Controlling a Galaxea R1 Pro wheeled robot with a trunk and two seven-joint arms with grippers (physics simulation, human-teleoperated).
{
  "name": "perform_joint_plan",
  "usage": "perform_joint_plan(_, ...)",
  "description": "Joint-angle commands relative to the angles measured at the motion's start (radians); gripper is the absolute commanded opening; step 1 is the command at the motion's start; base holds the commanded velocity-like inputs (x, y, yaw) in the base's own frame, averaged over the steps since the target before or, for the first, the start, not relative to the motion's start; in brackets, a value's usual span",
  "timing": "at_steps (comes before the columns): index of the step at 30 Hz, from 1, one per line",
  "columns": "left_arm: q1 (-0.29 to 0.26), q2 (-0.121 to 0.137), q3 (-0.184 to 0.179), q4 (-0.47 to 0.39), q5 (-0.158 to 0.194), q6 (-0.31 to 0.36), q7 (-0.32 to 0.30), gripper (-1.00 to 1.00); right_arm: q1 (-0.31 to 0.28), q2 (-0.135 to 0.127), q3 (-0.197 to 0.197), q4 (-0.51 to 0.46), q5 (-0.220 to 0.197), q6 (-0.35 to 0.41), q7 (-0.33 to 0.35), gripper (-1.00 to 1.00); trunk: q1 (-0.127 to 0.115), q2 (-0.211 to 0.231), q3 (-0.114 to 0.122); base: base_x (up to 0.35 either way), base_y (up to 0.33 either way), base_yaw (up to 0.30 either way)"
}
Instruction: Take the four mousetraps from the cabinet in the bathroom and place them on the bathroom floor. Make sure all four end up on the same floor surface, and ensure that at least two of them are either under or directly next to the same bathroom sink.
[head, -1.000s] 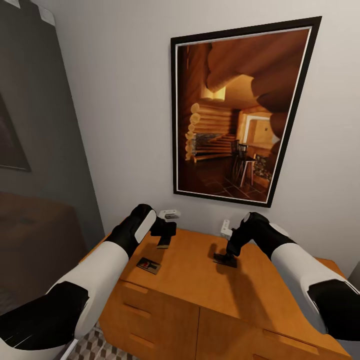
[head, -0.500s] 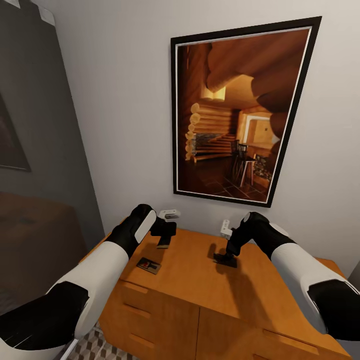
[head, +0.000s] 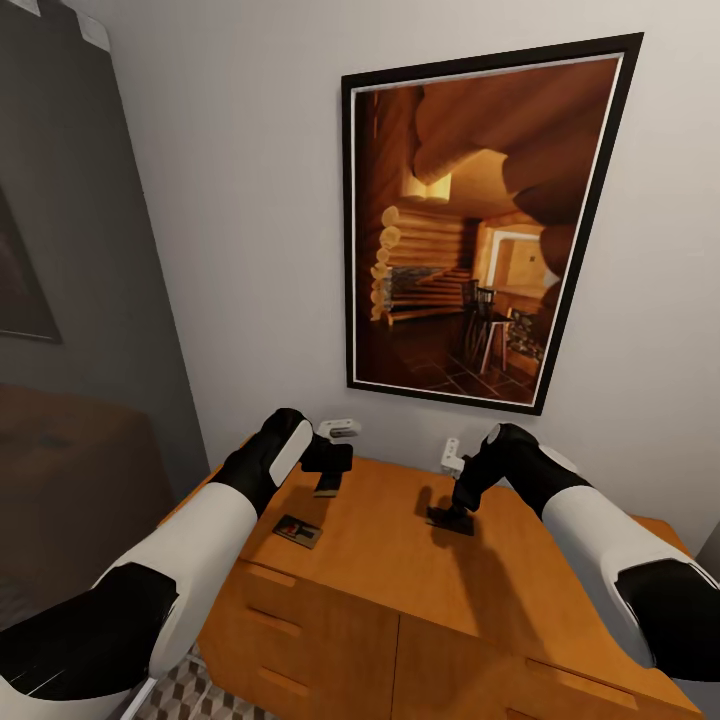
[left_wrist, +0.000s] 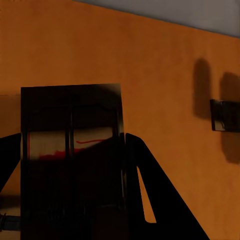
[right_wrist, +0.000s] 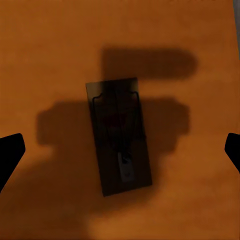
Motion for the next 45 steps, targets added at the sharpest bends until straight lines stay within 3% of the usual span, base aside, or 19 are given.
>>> perform_joint_plan(1,0.000,0.000,0.000,0.000,-0.003,0.000,0.000,-1.00,0.000,0.000,0.000,0.000,0.000,0.000,0.000,1.00,0.000,0.000,0.000,0.000,0.000,0.000)
perform_joint_plan(10,0.000,0.000,-0.004,0.000,-0.003,0.000,0.000,-1.00,0.000,0.000,-0.005,-0.001,-0.001,0.000,0.000,1.00,0.000,0.000,0.000,0.000,0.000,0.000)
perform_joint_plan(16,0.000,0.000,-0.011,0.000,0.000,0.000,-0.010,-1.00,0.000,0.000,-0.049,-0.001,0.001,-0.004,0.000,1.00,0.000,0.000,0.000,0.000,0.000,0.000)
perform_joint_plan(20,0.000,0.000,-0.012,-0.001,0.002,0.000,-0.013,-1.00,0.000,-0.004,-0.060,0.000,0.000,-0.054,0.000,1.00,0.000,0.000,0.000,0.000,0.000,0.000)
perform_joint_plan(30,0.000,0.000,-0.013,0.042,-0.003,-0.049,-0.004,-1.00,0.000,-0.005,-0.061,0.001,0.002,-0.093,0.009,1.00,0.000,0.000,0.000,0.000,0.000,0.000)
perform_joint_plan(45,0.000,0.000,-0.013,0.050,-0.002,-0.047,-0.009,-1.00,0.000,-0.005,-0.060,0.006,0.005,-0.101,0.012,1.00,0.000,0.000,0.000,0.000,0.000,0.000)
